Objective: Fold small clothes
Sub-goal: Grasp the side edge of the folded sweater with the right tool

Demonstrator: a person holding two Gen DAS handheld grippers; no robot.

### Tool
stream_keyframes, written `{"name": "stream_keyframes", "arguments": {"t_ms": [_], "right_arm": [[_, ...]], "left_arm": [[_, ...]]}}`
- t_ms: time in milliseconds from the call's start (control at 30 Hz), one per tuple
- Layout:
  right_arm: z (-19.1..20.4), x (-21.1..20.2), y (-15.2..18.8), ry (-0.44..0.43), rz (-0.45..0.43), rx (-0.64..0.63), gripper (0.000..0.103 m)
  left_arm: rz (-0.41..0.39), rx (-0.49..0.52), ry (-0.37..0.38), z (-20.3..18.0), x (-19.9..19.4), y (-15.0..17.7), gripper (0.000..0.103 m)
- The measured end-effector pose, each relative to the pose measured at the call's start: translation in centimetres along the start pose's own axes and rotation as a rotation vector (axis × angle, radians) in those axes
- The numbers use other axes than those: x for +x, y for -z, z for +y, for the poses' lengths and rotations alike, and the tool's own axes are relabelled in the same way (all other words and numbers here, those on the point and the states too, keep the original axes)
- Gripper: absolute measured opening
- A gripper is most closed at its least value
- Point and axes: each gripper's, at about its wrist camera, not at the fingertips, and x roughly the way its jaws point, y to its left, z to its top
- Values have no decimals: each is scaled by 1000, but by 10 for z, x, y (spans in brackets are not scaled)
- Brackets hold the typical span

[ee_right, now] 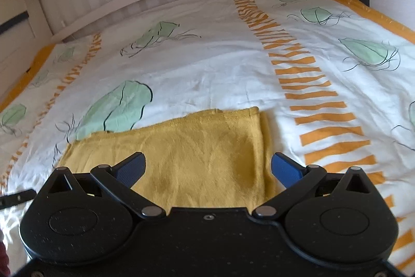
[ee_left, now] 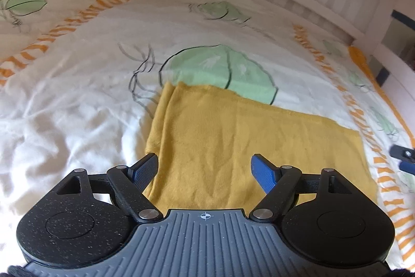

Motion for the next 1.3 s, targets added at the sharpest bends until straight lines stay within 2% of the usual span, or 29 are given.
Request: {"name": "stream_keyframes", "arguments": {"t_ms": [133,233,367,567,700,933,1100,1300], "right_arm": [[-1,-4,1,-13,43,-6,102],[-7,-5,5,-30,80,31,102],[-26,4,13,-28,120,115,102],[-62,24,32,-32,166,303,102],[-76,39,45,-82,196,383,103],[-94,49,42,-218,155,453,103],[-104,60,43,-328,128,530,103],[-102,76,39,-414,122,505,103]], "left_arm": [[20,22,-20,3,-1,-3,77],[35,-6,-10,8,1,-6,77],[82,-39,27,14,6,-7,77],[108,-37,30,12,11,-6,77],[119,-44,52,13,11,-4,77],[144,-38,92,7,15,3,77],[125,-12,98,1,14,5,77],[97,22,100,-4,15,7,77]]}}
